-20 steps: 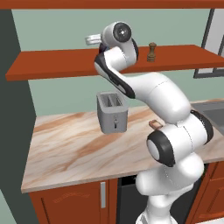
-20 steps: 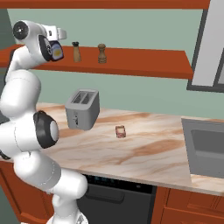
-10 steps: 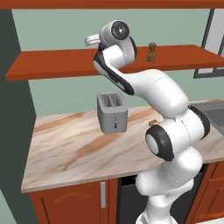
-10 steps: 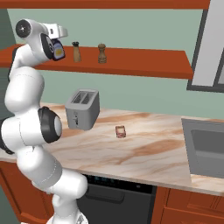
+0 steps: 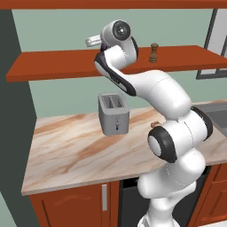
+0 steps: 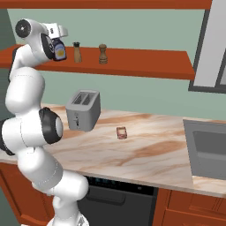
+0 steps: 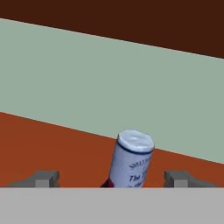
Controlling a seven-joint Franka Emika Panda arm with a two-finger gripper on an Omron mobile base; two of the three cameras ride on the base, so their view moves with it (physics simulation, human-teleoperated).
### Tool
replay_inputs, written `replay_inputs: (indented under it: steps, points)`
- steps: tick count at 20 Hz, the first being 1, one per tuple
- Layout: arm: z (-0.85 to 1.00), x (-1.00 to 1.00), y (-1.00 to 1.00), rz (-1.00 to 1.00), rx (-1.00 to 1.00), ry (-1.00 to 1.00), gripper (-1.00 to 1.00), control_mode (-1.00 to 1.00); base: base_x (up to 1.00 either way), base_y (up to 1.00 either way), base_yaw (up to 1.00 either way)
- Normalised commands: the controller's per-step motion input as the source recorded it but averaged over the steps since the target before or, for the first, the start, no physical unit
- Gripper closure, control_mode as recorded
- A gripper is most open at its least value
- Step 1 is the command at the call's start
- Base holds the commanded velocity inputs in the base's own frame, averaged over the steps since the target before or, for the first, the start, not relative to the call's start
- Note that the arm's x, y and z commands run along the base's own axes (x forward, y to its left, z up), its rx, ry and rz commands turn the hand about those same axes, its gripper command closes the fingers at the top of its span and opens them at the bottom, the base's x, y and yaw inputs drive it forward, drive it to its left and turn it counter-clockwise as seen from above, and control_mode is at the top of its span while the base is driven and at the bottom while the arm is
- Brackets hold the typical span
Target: There are various items on the counter. Only move the condiments/shakers into the cabinet.
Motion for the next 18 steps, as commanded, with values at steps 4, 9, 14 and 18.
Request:
replay_inputs:
  steps: [4, 9, 14, 18]
  points:
    - [0.0, -0.22, 0.0, 0.0, 0.0, -0.04, -1.0, -1.0, 0.0, 0.0, 0.0]
    - [-0.21, -0.97, 0.0, 0.0, -0.01, -0.16, -1.0, -1.0, 0.0, 0.0, 0.0]
    - [-0.4, -1.0, -0.05, -0.05, 0.0, -0.15, -1.0, -1.0, 0.0, 0.0, 0.0]
    - [-0.51, -1.0, -0.2, -0.11, 0.0, -0.13, -1.0, -1.0, 0.0, 0.0, 0.0]
